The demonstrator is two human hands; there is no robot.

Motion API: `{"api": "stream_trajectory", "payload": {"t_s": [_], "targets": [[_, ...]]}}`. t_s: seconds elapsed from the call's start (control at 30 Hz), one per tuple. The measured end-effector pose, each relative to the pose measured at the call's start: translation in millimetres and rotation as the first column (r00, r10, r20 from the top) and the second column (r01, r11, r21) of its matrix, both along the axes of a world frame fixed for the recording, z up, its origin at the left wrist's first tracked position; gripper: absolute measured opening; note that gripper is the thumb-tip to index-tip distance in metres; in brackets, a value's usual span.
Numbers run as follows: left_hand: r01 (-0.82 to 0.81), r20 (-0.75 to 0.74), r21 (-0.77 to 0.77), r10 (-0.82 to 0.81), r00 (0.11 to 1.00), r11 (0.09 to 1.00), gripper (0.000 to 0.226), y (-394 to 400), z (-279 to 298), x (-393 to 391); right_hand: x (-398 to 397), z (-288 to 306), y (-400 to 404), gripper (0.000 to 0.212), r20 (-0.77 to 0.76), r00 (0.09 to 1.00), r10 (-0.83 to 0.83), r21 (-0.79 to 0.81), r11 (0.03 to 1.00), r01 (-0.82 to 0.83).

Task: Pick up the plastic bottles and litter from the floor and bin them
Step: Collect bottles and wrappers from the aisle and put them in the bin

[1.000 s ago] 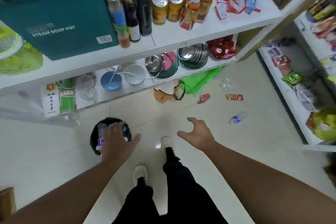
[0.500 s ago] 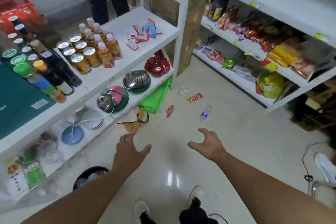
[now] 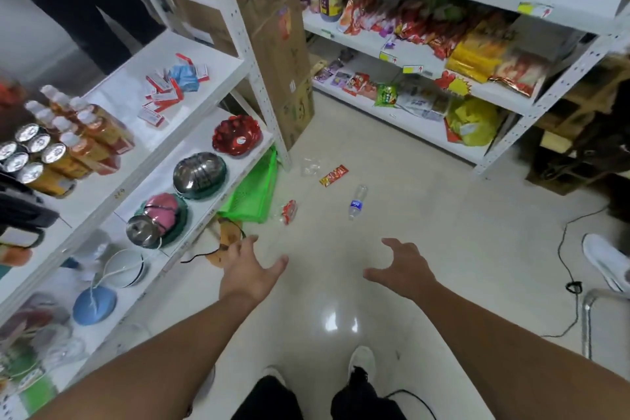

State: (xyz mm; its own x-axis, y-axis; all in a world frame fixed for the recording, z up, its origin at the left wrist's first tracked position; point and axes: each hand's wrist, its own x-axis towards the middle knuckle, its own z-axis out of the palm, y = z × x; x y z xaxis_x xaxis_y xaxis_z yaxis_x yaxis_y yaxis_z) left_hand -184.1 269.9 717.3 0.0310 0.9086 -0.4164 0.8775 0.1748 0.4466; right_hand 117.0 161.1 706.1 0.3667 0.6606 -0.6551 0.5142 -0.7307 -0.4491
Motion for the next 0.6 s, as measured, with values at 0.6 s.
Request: {"api": "stream_trajectory", "payload": {"t_s": [0.6], "targets": [[-0.043,0.013,-0.183,0.047,0.999,0.982,0.083,175,-62,56,32,-38,153,0.097,-0.031,0.997,0.067,-0.083,0.994,-0.07]]}}
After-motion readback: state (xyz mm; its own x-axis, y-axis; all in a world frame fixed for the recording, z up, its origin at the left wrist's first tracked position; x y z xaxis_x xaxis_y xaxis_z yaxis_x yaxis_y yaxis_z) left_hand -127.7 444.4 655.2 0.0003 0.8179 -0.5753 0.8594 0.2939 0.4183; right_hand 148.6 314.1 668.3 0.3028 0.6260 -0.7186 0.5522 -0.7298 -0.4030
